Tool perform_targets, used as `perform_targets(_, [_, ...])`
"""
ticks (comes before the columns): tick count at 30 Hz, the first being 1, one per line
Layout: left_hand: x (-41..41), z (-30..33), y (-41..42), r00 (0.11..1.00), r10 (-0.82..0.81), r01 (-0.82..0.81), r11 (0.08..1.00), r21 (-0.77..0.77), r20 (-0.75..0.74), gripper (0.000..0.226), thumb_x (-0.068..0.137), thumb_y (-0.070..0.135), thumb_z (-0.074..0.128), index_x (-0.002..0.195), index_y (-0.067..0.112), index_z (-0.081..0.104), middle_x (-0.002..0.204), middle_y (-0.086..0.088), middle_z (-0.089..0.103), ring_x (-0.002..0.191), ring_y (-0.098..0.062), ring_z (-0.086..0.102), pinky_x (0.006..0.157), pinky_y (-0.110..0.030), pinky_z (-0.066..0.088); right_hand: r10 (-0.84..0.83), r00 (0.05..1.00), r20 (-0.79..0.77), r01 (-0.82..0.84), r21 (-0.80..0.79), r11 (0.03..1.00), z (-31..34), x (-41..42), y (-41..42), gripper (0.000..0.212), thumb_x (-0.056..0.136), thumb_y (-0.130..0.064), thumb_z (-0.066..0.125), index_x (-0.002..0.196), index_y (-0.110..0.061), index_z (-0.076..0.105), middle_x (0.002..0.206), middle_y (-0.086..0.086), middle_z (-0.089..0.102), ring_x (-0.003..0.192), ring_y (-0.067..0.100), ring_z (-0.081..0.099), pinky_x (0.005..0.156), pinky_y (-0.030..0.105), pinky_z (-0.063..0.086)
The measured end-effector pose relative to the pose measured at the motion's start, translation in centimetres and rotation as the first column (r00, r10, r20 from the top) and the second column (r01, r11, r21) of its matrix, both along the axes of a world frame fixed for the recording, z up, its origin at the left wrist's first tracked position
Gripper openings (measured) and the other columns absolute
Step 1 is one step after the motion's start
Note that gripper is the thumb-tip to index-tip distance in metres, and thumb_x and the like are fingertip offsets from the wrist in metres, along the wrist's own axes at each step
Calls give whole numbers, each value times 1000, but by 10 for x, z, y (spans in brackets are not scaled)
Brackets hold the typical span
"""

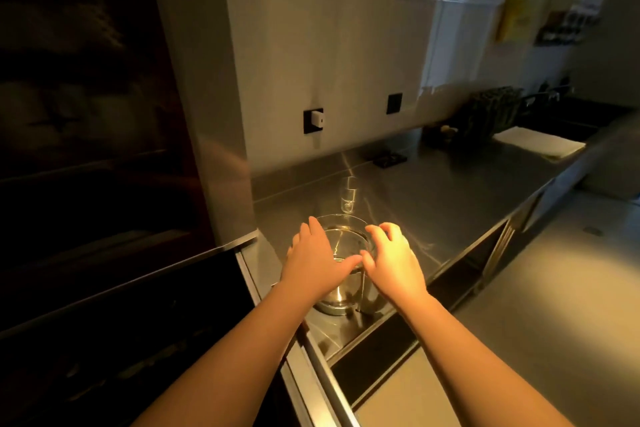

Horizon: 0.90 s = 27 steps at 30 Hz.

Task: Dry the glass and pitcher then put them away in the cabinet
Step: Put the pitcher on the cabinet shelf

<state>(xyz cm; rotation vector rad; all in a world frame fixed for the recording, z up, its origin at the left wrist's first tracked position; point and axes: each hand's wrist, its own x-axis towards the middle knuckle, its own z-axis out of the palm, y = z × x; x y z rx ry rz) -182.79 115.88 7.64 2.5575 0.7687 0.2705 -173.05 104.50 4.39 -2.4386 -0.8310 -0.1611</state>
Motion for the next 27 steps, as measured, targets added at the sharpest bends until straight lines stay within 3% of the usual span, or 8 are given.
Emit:
perform_targets(4, [25,-10,2,982,91,-105,991,-79,-167,133,66,77,64,150,1,-5,155,-21,20,141,-36,27,112,-43,33,-13,996,-93,11,-24,1000,-27,18,1,58,90,-40,59,141,-24,38,142,-1,37,127,19,41,103,38,43])
perform_targets(10, [46,-25,12,934,103,-131,989,-61,-343,145,57,81,66,148,-4,-9,154,-20,27,139,-36,32,110,-42,37,-83,965,-247,83,-14,996,-55,30,4,78,82,-53,66,142,-15,34,141,4,41,127,21,43,100,35,43])
perform_targets(17, [60,-38,22,914,106,-147,986,-76,-392,135,67,77,62,146,-9,-6,148,-20,37,132,-33,44,105,-38,43,-71,919,-388,92,35,995,-72,37,5,40,87,-43,64,114,-15,53,108,3,60,93,17,57,79,33,51])
perform_targets(21, [60,-39,19,936,120,-155,984,-82,-331,123,72,75,60,144,-10,9,138,-19,47,123,-29,52,94,-31,48,-29,912,-409,92,134,987,-79,32,7,31,91,-37,61,110,-16,50,106,1,57,91,15,54,77,31,50])
perform_targets(24, [59,-37,19,951,156,-196,972,-132,-268,117,68,68,70,141,-5,17,134,-15,48,119,-25,54,85,-25,48,-37,922,-386,110,169,979,-82,24,7,30,93,-37,57,113,-16,50,106,-1,56,91,14,53,74,26,48])
perform_targets(27, [58,-31,16,969,188,-222,949,-226,-162,114,63,59,81,140,1,20,138,-13,42,123,-26,49,87,-27,48,-44,932,-359,129,218,967,-78,20,5,26,93,-37,56,108,-17,49,102,-1,56,86,14,55,70,26,49])
